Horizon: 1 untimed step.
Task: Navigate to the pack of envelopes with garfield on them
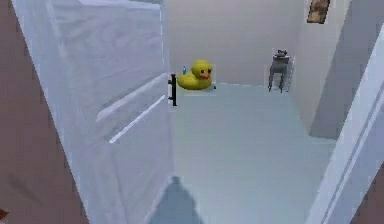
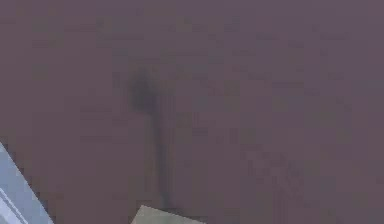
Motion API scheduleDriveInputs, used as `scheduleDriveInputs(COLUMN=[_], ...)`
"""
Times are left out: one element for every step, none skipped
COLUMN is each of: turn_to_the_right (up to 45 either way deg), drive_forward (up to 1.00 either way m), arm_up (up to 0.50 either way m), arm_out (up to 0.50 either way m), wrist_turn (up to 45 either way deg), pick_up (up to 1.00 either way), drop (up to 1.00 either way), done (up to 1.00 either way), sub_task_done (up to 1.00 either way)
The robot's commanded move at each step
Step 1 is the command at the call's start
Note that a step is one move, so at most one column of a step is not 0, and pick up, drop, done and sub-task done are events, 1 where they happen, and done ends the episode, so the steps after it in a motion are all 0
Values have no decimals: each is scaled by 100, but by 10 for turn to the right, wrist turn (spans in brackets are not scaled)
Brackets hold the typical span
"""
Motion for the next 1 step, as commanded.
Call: scheduleDriveInputs(turn_to_the_right=[-60], drive_forward=[0], arm_up=[0], arm_out=[0], wrist_turn=[0], pick_up=[0], drop=[0], done=[0], sub_task_done=[0])
